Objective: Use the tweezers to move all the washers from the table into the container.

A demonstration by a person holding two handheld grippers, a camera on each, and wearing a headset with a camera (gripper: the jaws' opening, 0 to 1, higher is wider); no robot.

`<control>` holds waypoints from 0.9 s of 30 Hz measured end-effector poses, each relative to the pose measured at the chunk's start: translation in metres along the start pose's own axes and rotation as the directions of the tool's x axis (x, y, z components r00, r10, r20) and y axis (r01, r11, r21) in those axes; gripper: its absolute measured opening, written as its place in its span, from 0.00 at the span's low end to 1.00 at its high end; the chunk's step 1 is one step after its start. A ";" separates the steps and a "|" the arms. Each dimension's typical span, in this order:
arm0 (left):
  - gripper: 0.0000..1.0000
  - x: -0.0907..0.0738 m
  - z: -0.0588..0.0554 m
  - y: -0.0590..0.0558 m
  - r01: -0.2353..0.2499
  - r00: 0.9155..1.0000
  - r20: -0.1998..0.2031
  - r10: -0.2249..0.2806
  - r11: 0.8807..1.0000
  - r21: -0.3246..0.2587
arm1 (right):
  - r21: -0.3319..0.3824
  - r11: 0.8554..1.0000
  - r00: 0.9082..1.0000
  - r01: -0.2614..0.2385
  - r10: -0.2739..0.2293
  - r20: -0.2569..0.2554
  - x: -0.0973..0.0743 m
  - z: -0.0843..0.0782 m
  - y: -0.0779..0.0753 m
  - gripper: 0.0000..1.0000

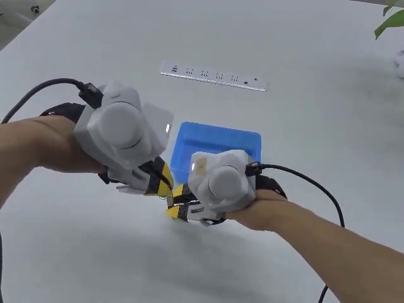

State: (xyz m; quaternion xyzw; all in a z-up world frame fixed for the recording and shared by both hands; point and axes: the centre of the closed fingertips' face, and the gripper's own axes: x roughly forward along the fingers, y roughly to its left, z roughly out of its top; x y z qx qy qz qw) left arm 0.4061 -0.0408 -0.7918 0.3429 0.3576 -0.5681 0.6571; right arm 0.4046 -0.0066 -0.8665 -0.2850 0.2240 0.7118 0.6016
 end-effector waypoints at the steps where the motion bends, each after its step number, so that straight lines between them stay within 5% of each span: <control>1: 0.05 0.000 0.000 0.000 0.000 1.000 0.001 0.000 1.000 -0.001 | -0.002 1.000 1.000 -0.001 0.001 -0.002 0.000 0.000 0.000 0.12; 27: 0.05 -0.005 0.005 0.002 -0.005 1.000 0.011 0.005 1.000 -0.007 | 0.010 1.000 1.000 -0.005 0.005 -0.008 -0.005 0.003 0.003 0.10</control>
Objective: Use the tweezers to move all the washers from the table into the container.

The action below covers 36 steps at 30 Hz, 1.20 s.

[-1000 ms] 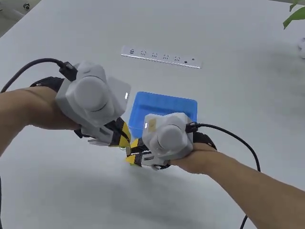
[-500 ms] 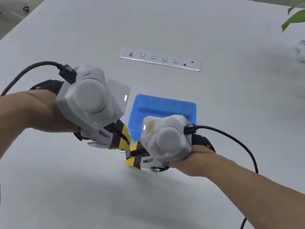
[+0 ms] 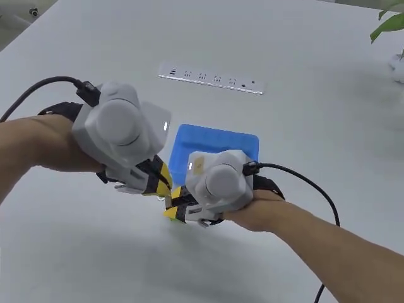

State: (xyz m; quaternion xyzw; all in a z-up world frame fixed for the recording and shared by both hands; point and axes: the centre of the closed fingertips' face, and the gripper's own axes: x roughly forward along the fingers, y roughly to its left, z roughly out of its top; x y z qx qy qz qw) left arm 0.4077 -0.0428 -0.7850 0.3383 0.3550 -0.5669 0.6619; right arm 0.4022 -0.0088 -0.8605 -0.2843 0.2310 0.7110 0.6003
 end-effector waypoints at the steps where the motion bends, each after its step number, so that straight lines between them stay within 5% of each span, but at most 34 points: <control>1: 0.05 -0.001 0.001 0.000 -0.001 1.000 0.001 0.001 1.000 0.001 | 0.000 1.000 1.000 0.001 -0.001 0.000 -0.001 0.001 0.000 0.10; 19: 0.05 -0.023 0.018 -0.002 -0.021 1.000 0.000 0.021 1.000 0.022 | -0.035 0.999 1.000 0.023 -0.023 0.000 -0.023 0.019 0.000 0.10; 36: 0.05 -0.048 0.044 0.013 -0.044 0.999 -0.003 0.045 0.996 0.079 | -0.072 0.995 0.997 0.072 -0.071 0.016 -0.052 0.041 -0.017 0.10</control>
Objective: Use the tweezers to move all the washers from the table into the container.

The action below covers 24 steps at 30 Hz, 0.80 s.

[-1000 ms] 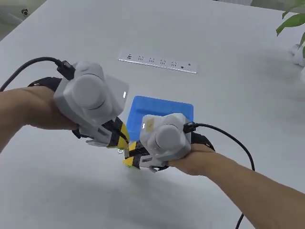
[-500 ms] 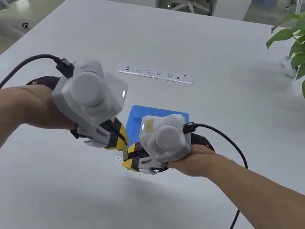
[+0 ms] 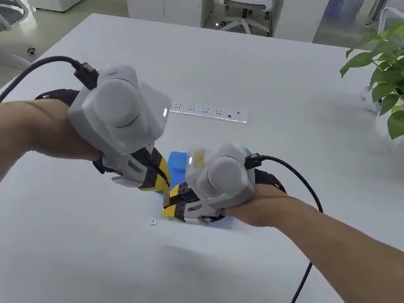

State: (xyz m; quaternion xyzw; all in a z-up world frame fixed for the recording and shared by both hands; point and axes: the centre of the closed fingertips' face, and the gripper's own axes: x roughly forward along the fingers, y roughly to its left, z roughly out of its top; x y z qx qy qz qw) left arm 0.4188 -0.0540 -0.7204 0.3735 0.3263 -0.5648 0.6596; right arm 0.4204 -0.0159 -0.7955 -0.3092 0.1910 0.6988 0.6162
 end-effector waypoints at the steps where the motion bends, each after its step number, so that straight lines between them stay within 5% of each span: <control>1: 0.05 -0.001 0.001 0.001 -0.001 1.000 0.000 0.001 1.000 0.004 | -0.002 1.000 1.000 0.003 -0.003 0.000 -0.001 0.000 -0.001 0.10; 12: 0.05 -0.002 0.016 0.021 -0.011 1.000 0.017 0.010 0.999 0.035 | 0.002 0.999 0.999 0.038 -0.038 0.003 -0.017 -0.001 -0.023 0.10; 24: 0.05 0.013 0.025 0.043 -0.001 0.999 0.037 -0.001 0.998 0.061 | 0.025 0.998 0.998 0.060 -0.060 -0.013 -0.026 -0.022 -0.046 0.10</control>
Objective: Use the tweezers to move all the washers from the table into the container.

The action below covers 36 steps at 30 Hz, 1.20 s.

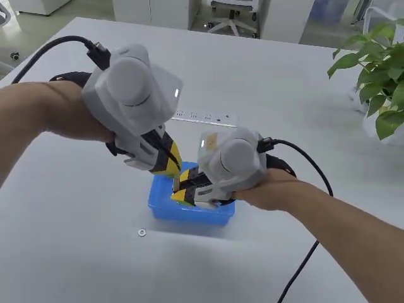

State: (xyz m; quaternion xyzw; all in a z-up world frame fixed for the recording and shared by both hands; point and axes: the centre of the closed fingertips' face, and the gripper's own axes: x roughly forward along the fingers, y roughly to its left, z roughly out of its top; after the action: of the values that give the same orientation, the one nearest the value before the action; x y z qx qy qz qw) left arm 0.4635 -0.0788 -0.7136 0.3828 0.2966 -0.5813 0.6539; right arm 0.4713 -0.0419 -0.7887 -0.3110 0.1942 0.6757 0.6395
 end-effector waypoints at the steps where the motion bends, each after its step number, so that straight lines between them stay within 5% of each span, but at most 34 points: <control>1: 0.05 0.002 0.000 0.001 0.003 1.000 0.002 -0.003 1.000 0.000 | 0.001 1.000 1.000 -0.001 0.001 -0.001 0.000 -0.002 -0.001 0.10; 36: 0.05 0.065 -0.019 0.036 0.058 0.998 0.032 -0.058 0.998 -0.014 | 0.104 0.994 0.998 -0.037 0.041 -0.040 0.019 -0.068 -0.027 0.10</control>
State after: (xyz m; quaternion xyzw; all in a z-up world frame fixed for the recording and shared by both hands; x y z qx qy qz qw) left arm 0.5096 -0.0965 -0.7718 0.3598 0.3017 -0.6037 0.6443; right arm 0.5102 -0.0704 -0.8475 -0.2878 0.2484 0.6704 0.6372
